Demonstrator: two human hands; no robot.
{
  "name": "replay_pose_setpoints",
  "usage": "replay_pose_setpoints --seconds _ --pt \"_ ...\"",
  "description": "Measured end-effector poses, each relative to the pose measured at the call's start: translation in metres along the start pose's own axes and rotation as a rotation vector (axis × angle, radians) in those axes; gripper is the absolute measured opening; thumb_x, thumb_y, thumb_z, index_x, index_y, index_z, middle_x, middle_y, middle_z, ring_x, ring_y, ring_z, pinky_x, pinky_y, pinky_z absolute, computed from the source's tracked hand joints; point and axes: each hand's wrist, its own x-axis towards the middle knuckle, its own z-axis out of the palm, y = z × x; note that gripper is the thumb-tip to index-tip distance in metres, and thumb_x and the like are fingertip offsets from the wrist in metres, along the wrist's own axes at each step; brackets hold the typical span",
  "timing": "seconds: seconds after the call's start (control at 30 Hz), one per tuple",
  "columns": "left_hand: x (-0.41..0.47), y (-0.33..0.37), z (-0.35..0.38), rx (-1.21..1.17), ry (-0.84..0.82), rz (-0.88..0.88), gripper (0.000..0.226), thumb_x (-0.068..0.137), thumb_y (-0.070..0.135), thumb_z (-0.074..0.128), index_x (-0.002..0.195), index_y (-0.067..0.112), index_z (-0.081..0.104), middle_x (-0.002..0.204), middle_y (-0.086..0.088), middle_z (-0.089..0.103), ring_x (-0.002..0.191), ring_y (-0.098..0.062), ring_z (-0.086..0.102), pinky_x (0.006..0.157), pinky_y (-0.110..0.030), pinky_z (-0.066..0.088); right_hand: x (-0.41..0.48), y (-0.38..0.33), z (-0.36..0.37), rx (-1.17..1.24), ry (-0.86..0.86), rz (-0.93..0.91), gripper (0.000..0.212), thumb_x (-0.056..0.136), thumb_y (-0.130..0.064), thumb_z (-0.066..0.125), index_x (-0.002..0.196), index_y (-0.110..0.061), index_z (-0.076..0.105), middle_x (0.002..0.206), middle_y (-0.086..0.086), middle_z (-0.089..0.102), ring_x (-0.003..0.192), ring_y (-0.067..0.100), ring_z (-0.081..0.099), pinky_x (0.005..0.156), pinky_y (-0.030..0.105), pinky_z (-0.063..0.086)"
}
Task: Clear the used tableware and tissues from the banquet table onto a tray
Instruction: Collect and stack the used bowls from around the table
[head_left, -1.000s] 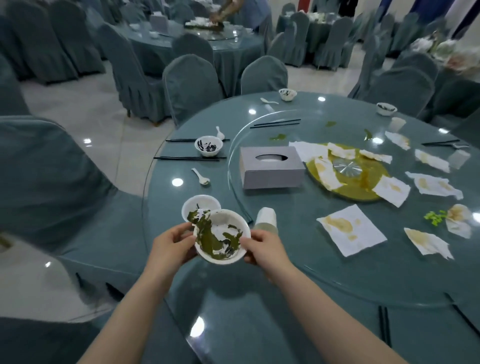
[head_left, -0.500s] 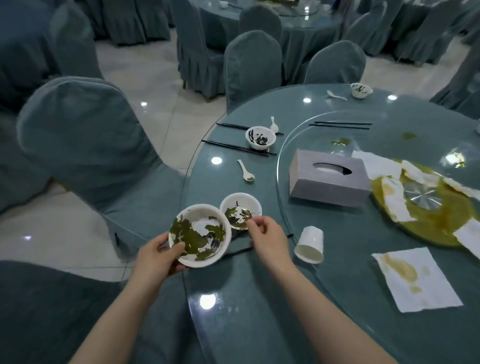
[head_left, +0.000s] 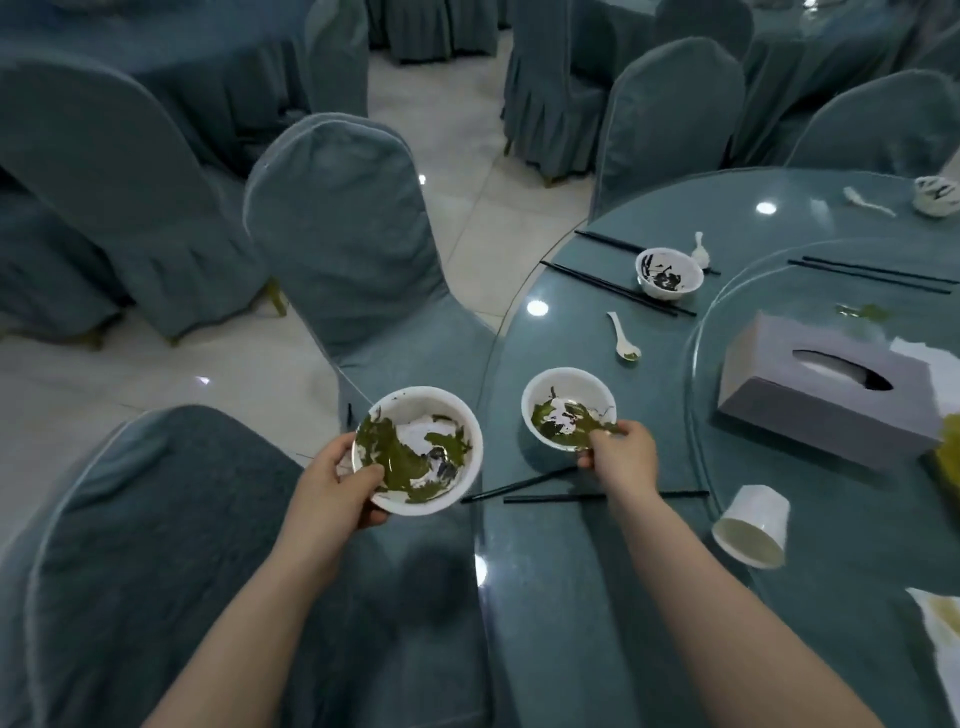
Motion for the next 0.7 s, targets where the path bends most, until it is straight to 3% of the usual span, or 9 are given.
replay_pose_setpoints --seconds 0.1,0.3,0.4,0.5,0.6,0.7 --pt "-0.008 0.011 -0.027 -0.058 -0.005 0.014 0.025 0.091 0.007 0.057 0.104 0.03 0.058 0.075 -0.004 0.073 0.058 -0.015 0.061 0.051 -0.026 0.05 -0.029 -0.021 0.018 0.078 -0.102 -0.06 0.029 0.082 -0.008 0.05 0.111 -0.013 0.052 0.06 0.005 0.067 0.04 0.007 0.056 0.045 0.024 0.041" --pt "-0.032 0.029 -0.112 -0.231 -0.013 0.04 0.015 0.09 0.014 0.06 0.105 0.018 0.063 0.078 -0.005 0.072 0.053 -0.009 0.058 0.044 -0.018 0.046 -0.116 -0.059 0.062 0.185 -0.284 -0.143 0.023 0.084 -0.003 0.049 0.105 -0.011 0.056 0.053 0.004 0.06 0.039 0.011 0.047 0.037 0.019 0.035" --pt "-0.048 0.032 -0.167 -0.362 0.024 0.03 0.008 0.09 0.018 0.06 0.091 0.018 0.067 0.074 0.002 0.073 0.055 -0.004 0.061 0.044 -0.015 0.045 -0.172 -0.069 0.091 0.212 -0.354 -0.177 0.019 0.086 -0.004 0.049 0.102 -0.01 0.058 0.05 0.001 0.058 0.038 0.009 0.046 0.035 0.018 0.033" --pt "-0.065 0.03 -0.231 -0.49 0.046 0.01 0.014 0.089 0.022 0.061 0.082 0.017 0.072 0.078 0.0 0.074 0.062 -0.005 0.066 0.05 -0.018 0.049 -0.235 -0.073 0.125 0.269 -0.423 -0.201 0.014 0.088 -0.004 0.049 0.097 -0.009 0.059 0.049 0.001 0.057 0.039 0.011 0.046 0.035 0.018 0.032" --pt "-0.082 0.025 -0.296 -0.495 0.068 0.036 0.025 0.089 0.025 0.063 0.069 0.021 0.076 0.072 0.001 0.072 0.052 -0.004 0.062 0.046 -0.019 0.049 -0.298 -0.075 0.16 0.331 -0.48 -0.249 0.011 0.09 -0.004 0.05 0.094 -0.007 0.059 0.048 0.001 0.055 0.039 0.011 0.046 0.035 0.019 0.033" --pt "-0.094 0.016 -0.354 -0.421 0.132 0.064 0.014 0.089 0.028 0.063 0.082 0.019 0.072 0.069 0.003 0.071 0.049 -0.005 0.058 0.046 -0.019 0.048 -0.358 -0.077 0.193 0.376 -0.533 -0.292 0.011 0.091 -0.005 0.05 0.095 -0.008 0.06 0.048 0.0 0.054 0.04 0.01 0.046 0.037 0.018 0.035"
